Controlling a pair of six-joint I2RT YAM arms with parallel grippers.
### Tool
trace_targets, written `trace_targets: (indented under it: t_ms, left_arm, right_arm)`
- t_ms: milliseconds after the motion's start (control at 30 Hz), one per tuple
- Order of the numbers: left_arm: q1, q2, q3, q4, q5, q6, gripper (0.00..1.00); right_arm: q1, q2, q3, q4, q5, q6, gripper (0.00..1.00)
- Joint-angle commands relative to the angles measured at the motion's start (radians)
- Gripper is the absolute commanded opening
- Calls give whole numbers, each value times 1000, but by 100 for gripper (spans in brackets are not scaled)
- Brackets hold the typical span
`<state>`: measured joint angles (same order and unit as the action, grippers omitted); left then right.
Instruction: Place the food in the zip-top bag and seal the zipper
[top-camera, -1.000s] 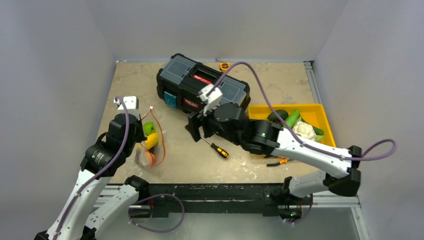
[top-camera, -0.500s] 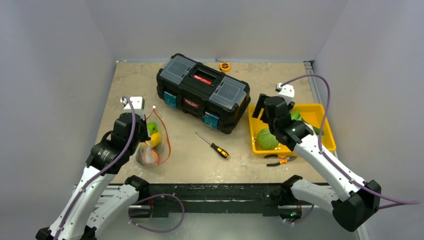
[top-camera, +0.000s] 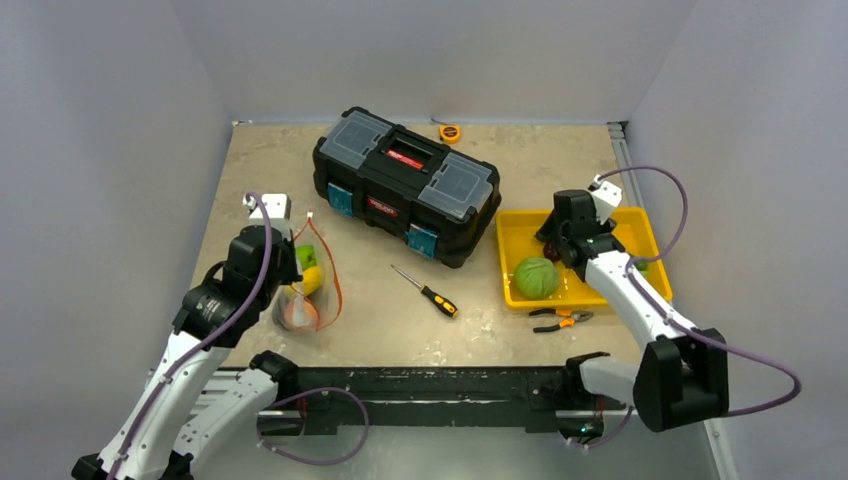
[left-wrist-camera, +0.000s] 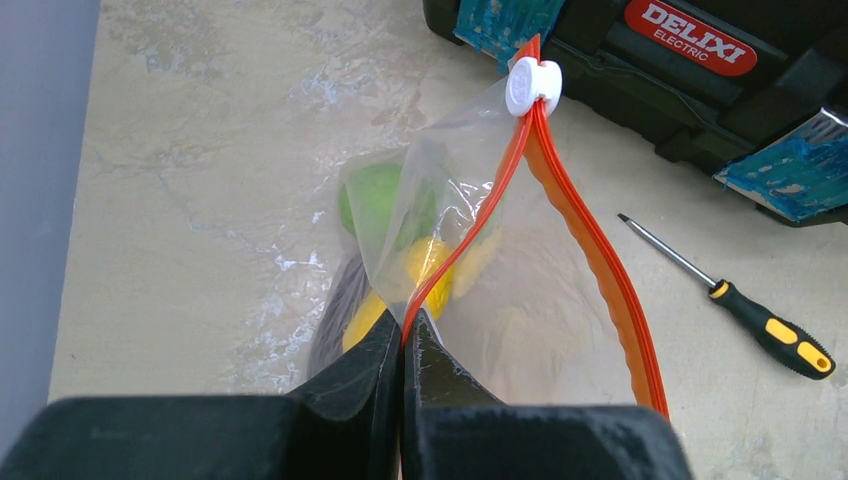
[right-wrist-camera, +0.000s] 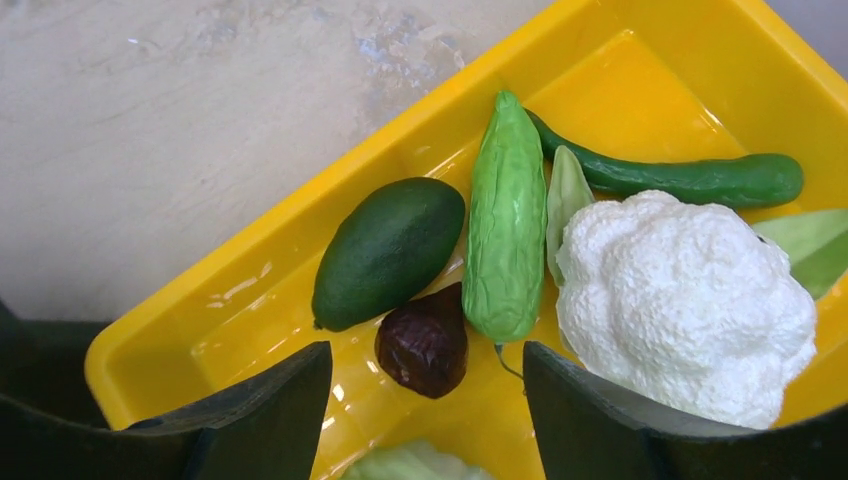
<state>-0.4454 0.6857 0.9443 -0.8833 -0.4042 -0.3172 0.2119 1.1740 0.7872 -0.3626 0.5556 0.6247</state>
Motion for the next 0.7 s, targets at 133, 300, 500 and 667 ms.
trace_targets:
  t_ms: [133,300,500,667]
  left_arm:
    - [4,-9,-2,25,13,16,0]
    - [4,0,-6,32,31,18,0]
    - [2,6,0,24,39,19,0]
    - [3,-4,-5,32,45,19,0]
  right_arm:
    - [-26,144,-4,98,75,50,43]
    - [-64,207,-4,101,98,70,48]
    - [-135,246,-15,140,41,68,51]
    - [-155,284,3,149,0,61,54]
